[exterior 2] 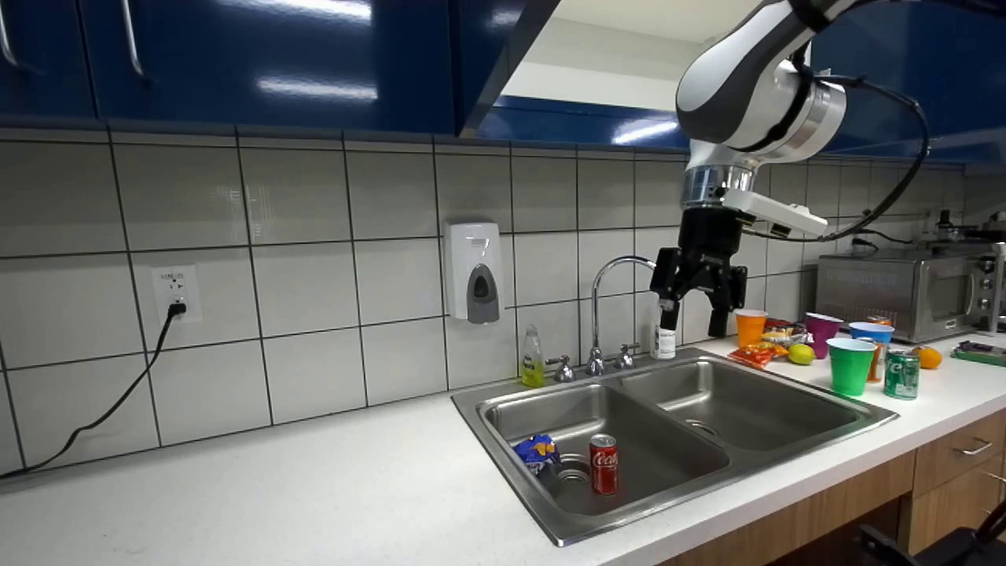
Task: Put the red can in the open upper cabinet.
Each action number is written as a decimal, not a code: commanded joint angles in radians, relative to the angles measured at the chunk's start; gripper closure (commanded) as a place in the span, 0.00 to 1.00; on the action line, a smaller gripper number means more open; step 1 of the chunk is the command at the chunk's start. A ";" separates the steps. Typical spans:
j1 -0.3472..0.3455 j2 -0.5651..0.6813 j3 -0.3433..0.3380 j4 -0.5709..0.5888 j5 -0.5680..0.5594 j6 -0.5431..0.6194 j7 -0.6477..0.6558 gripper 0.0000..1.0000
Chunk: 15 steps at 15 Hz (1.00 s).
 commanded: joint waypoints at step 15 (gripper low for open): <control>-0.101 0.375 0.007 0.107 -0.155 0.221 -0.036 0.00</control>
